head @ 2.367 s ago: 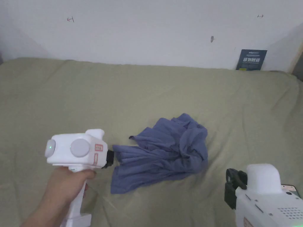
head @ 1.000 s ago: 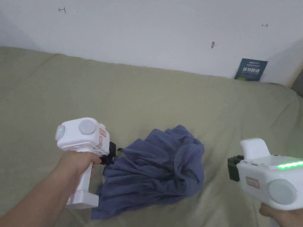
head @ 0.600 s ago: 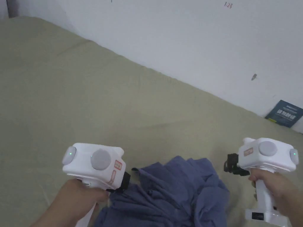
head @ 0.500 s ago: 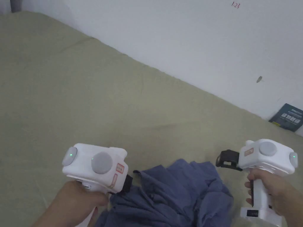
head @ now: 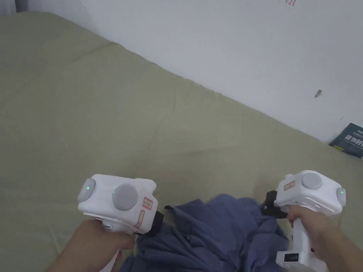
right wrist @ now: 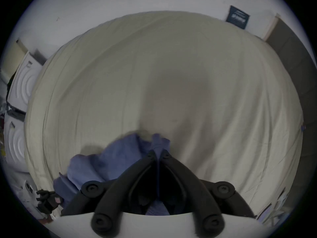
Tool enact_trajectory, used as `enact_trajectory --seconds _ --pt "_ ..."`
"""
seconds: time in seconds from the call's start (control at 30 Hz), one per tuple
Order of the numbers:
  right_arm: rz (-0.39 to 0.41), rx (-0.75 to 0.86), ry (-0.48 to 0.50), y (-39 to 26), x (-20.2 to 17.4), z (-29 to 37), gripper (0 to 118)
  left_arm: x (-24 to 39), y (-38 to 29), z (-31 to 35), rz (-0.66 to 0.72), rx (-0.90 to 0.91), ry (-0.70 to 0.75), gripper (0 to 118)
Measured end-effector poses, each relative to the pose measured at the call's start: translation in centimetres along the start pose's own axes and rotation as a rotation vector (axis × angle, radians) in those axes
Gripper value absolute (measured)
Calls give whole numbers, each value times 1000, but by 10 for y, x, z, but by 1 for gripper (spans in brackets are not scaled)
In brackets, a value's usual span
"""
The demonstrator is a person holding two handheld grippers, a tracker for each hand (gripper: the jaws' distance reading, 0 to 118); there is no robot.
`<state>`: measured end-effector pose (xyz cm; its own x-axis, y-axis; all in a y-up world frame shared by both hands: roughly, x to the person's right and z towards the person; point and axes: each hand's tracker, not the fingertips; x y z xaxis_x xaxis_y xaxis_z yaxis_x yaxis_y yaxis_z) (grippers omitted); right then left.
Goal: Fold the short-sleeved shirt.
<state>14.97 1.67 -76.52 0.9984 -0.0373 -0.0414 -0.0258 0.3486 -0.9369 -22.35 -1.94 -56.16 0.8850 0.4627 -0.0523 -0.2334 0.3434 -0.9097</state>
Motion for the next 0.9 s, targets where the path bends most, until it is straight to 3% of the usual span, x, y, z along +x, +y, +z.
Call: enact_trajectory --seconds 0.07,0.13,0.27,0.4,0.47,0.57,0.7,0.9 --pt "-32 21 87 -5 13 6 2 1 -1 1 -2 5 2 5" --pt "-6 33 57 -11 13 25 2 0 -2 0 3 22 3 5" --pt "-2 155 136 -24 35 77 2 1 -7 8 -27 102 21 5" --pt "58 312 117 -51 51 161 2 9 -10 36 -65 267 73 5" --pt "76 399 118 -63 61 205 2 13 -7 64 -40 306 94 5" --pt "38 515 141 -71 88 272 2 23 1 115 -20 408 101 5" --pt "55 623 105 -79 108 348 2 50 18 200 -34 584 128 5" --pt "-27 775 117 -74 119 440 3 90 60 322 -64 802 102 5"
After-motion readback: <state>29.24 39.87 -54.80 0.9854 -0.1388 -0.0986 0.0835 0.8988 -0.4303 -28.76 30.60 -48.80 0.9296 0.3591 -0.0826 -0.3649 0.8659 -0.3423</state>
